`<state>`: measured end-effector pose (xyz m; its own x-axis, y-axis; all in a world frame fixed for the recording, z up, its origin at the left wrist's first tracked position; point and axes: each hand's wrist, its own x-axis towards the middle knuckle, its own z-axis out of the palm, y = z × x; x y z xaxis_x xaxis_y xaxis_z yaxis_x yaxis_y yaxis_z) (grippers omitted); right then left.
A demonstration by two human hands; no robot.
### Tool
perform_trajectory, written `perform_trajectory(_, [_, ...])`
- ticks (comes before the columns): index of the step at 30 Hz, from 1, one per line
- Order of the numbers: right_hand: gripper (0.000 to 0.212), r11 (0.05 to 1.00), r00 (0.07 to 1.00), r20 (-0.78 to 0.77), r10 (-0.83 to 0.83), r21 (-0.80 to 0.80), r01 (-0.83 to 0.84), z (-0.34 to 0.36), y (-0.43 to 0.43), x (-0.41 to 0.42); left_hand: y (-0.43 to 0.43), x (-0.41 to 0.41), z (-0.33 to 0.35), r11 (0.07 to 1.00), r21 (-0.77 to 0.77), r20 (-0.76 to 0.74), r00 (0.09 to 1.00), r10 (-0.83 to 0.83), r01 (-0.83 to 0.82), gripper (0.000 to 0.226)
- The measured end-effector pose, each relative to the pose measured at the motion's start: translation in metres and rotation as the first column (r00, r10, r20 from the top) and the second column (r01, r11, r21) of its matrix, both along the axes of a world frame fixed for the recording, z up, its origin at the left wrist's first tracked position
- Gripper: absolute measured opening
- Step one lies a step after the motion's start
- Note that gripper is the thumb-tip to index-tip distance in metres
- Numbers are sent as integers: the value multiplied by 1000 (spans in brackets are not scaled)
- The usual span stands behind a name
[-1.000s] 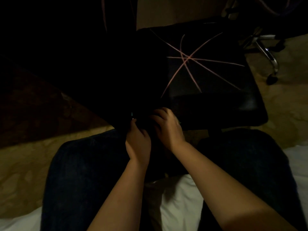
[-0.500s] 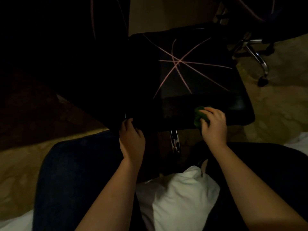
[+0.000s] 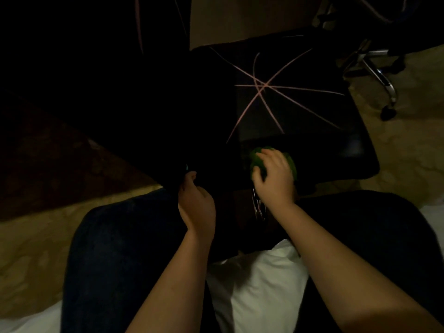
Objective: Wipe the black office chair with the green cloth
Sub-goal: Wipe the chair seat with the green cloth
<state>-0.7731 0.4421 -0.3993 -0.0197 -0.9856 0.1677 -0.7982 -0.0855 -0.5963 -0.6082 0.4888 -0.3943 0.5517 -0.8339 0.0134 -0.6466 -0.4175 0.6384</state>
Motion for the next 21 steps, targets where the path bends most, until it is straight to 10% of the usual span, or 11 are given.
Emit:
perform_trajectory(10, [28,881,881,31,472,9,-473,1,-8,105,-10,10,0,989,-63,-95,987,128,-134,34])
perform_trajectory(21, [66,804,813,116,571,118,-582,8,-19,85,-8,7,2,999,31,66,997,-45,43,44])
